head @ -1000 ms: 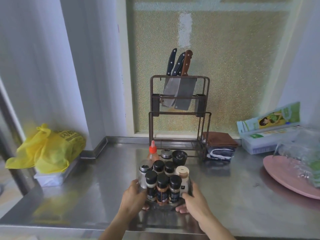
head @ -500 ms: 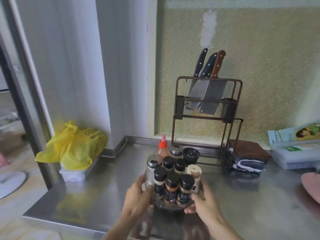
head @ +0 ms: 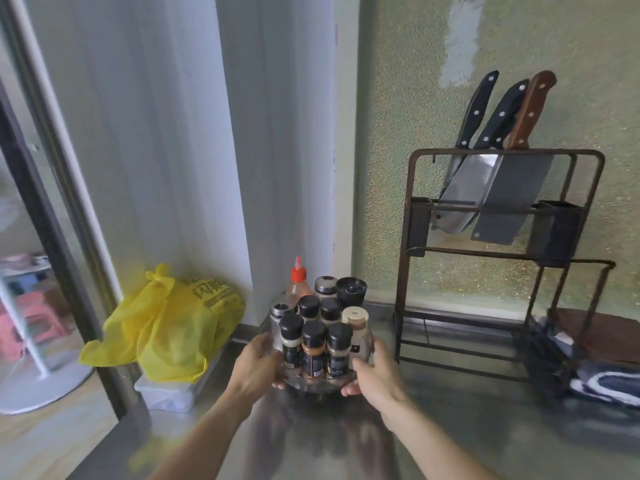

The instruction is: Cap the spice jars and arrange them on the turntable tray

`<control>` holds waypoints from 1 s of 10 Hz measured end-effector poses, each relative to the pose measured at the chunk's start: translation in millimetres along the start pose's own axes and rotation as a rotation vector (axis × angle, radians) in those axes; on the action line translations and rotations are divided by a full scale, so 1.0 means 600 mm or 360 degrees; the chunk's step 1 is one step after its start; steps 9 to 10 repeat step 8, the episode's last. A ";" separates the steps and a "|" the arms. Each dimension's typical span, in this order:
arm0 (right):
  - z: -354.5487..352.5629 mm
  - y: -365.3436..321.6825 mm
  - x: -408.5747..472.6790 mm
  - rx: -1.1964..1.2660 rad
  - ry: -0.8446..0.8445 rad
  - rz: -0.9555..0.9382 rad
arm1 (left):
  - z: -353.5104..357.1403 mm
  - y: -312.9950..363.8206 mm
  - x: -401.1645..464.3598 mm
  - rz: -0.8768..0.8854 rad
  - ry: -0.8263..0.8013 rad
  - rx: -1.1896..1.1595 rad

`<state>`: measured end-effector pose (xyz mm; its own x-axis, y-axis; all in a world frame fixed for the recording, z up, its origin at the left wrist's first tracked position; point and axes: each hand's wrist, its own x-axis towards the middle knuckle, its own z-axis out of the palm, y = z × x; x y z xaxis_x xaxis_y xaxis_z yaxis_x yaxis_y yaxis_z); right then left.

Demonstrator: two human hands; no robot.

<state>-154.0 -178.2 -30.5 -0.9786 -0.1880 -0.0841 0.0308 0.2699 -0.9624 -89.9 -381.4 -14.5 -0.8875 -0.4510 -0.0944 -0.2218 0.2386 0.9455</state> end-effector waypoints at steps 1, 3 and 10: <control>0.015 0.004 0.047 -0.0049 -0.0007 0.0007 | 0.000 -0.011 0.047 -0.0026 -0.0003 -0.0045; 0.031 0.022 0.090 -0.0066 -0.0009 0.0062 | 0.013 -0.034 0.098 -0.0048 -0.0007 -0.0114; 0.005 -0.005 0.022 -0.0207 -0.0046 0.0121 | 0.007 -0.059 0.089 -0.0115 0.0076 -0.0024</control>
